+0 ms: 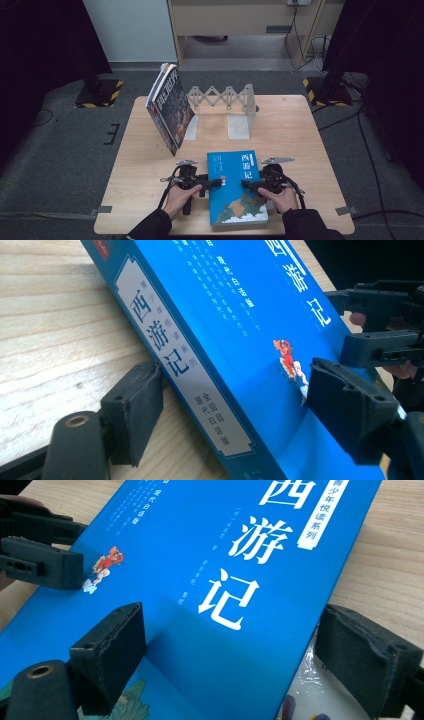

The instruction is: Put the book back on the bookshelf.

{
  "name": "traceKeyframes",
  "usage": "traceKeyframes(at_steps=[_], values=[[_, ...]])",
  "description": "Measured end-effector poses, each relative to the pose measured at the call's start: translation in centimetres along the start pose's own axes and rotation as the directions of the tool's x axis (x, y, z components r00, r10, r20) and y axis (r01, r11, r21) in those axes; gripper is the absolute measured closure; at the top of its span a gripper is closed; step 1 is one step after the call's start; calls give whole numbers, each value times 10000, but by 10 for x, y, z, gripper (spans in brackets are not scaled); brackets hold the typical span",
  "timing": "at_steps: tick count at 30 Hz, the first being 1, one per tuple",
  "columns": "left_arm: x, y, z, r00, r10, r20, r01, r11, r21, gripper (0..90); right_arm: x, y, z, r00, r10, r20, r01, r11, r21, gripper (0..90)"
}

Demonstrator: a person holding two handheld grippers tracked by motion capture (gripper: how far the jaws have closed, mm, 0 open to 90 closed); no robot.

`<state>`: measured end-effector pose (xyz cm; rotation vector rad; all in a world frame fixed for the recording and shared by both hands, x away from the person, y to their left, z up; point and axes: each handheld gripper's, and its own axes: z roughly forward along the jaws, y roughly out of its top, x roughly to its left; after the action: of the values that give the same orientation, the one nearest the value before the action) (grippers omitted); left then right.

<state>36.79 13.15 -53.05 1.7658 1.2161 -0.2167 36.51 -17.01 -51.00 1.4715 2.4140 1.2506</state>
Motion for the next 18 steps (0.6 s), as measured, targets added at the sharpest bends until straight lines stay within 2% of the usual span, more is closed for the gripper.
traceKeyframes(at_steps=[3, 7, 10, 15, 18], values=[[1, 2, -5, 9998, -207, 27, 207, 9998, 27, 287, 0, 1, 1, 9999, 91, -78, -91, 9999, -50, 158], [0, 3, -9, 9999, -127, -18, 127, 9998, 180, 300, -1, 3, 3, 9999, 12, -120, -14, 9999, -161, 171], [-1, 4, -10, 9996, -150, 259, 152, 9999, -66, 326, -2, 3, 4, 9999, 63, -129, -66, 9997, -230, 187], [-1, 4, -7, 9994, -214, 277, 214, 9998, 4, 323, -3, 4, 5, 9998, 117, -162, -121, 9995, -281, 196], [-3, 6, -5, 9997, -108, 219, 106, 9999, 109, 309, -3, 4, 5, 9999, 73, -147, -77, 9996, -286, 196]])
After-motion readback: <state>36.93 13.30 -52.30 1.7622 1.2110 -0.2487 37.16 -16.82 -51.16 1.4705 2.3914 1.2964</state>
